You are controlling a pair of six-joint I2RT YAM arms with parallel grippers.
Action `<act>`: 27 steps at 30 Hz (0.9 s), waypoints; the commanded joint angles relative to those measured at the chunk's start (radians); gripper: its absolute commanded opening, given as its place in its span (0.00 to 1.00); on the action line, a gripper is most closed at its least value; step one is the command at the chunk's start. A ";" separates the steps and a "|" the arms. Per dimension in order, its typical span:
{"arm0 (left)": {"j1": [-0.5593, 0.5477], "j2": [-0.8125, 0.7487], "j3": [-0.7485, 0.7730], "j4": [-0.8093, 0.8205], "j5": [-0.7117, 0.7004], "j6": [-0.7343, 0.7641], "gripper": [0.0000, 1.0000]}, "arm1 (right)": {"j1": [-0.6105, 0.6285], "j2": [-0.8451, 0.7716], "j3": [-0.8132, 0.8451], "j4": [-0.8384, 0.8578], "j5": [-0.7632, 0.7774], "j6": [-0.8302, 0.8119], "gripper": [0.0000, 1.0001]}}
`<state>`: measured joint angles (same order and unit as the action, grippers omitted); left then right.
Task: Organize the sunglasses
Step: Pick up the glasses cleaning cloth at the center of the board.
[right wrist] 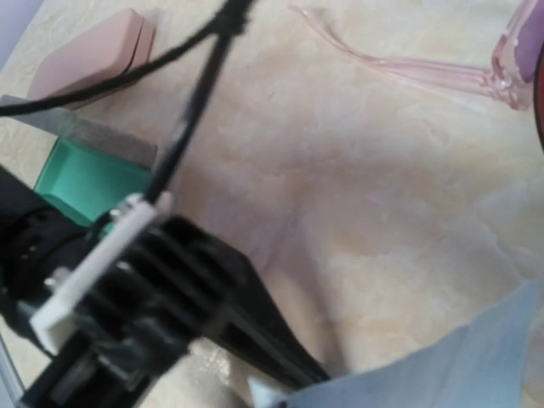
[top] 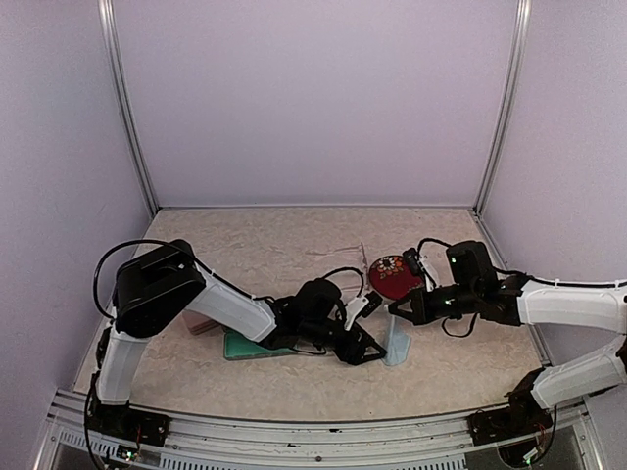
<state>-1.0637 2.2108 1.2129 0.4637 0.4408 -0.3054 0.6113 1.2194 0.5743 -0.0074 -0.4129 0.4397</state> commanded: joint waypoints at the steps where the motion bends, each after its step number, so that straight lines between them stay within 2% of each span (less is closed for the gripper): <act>1: 0.005 0.046 0.052 0.029 0.094 0.012 0.61 | 0.004 -0.035 -0.009 -0.024 0.008 -0.011 0.00; 15: 0.018 0.113 0.111 0.067 0.188 -0.013 0.59 | -0.004 -0.057 -0.027 -0.035 0.008 -0.010 0.00; 27: 0.021 0.109 0.066 0.129 0.233 -0.041 0.27 | -0.014 -0.054 -0.025 -0.035 0.007 -0.017 0.00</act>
<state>-1.0492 2.3104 1.3037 0.5381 0.6456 -0.3359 0.6052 1.1831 0.5571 -0.0334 -0.4103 0.4355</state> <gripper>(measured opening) 0.297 0.006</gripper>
